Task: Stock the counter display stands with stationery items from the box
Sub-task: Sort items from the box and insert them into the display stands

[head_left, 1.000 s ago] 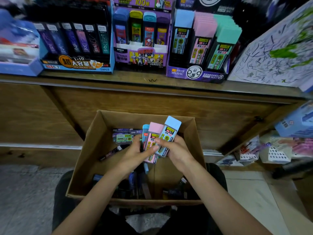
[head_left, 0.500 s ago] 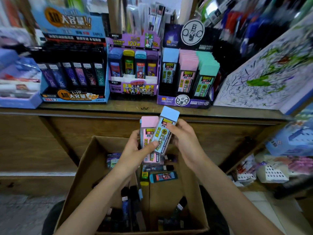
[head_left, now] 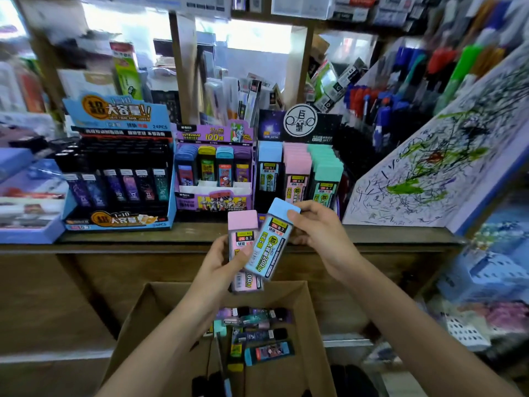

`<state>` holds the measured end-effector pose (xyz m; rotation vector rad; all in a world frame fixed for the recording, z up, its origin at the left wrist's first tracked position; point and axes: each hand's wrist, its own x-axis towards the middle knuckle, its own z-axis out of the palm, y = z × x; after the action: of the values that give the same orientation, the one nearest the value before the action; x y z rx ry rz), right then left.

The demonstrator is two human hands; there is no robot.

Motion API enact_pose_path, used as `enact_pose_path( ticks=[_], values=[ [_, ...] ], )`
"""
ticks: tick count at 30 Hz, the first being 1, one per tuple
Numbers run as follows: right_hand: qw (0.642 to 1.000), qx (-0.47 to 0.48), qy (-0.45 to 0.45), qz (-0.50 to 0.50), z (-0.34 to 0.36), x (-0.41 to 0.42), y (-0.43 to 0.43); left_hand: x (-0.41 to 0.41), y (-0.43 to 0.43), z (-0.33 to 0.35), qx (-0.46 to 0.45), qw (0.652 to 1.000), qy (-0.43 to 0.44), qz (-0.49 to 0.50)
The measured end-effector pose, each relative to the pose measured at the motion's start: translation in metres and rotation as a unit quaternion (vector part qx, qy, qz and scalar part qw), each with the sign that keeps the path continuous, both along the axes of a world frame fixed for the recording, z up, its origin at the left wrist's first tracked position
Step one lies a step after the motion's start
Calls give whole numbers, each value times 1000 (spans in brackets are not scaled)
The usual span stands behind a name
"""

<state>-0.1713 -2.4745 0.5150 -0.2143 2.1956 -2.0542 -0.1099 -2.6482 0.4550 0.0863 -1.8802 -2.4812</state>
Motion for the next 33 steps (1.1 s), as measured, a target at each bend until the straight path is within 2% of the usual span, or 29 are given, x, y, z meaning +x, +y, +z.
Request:
enact_pose_path(
  ticks=[4,9,13,15,20,26,33],
  values=[
    [999,18,33,15,28,-15,-2,-5,-11,11,-21,999,17,43],
    [990,-22,121,-63,82,-53,-6,-4,-29,29,-71,994,49,68],
    [958,112,242,-102,101,-84,-16,-3,-41,36,-86,991,43,88],
    [941,172,274,-105,99,-94,-23,-1,-45,37,-91,990,39,99],
    [892,331,303,-54,74,-102,-33,3,-52,35,-95,989,22,112],
    [912,309,267,-29,74,-107,-32,6,-58,35,-103,988,27,110],
    [889,345,298,-38,70,-113,-33,5,-55,32,-97,990,25,99]
  ],
)
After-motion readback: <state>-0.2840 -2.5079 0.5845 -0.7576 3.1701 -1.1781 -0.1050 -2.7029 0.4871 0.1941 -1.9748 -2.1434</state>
